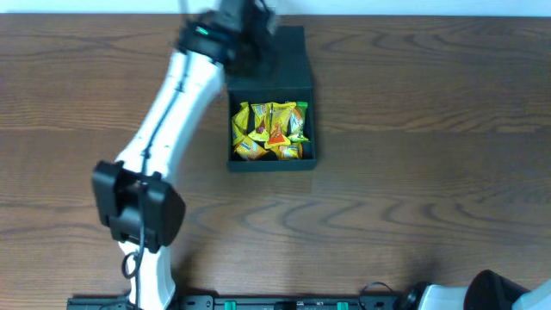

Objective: Pack container
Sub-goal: 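Raise the left gripper out and move it to the lid's left edge, then move the right gripper to the lid's right edge behind the box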

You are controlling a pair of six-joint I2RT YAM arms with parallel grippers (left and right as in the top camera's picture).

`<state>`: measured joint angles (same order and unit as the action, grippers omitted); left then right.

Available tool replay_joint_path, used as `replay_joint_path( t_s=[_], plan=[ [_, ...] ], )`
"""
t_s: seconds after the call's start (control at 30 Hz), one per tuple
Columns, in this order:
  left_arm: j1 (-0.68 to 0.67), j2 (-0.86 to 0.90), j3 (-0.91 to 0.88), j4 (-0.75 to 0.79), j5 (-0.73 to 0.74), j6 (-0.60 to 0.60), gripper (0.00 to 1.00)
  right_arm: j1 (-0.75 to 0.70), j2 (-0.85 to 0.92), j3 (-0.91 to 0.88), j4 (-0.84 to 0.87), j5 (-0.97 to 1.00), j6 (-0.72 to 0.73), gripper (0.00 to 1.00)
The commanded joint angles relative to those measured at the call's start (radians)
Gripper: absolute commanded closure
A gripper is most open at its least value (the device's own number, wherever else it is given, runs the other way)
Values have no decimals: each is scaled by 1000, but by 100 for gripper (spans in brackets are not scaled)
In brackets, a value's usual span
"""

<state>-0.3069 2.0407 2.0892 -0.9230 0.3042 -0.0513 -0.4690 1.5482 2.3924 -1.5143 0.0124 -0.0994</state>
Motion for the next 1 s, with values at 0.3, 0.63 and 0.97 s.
replay_joint_path(
  t_s=[0.3,0.63,0.97],
  plan=[
    [247,2,50,-21,-92,-48,95,-1,2,-1,-1,6,-14,1],
    [387,60,-23,55,-37,-114,95,-1,2,-1,-1,6,-14,1],
    [332,100,-23,-113,-23,-97,94,-1,2,-1,106,-87,26,1]
  ],
)
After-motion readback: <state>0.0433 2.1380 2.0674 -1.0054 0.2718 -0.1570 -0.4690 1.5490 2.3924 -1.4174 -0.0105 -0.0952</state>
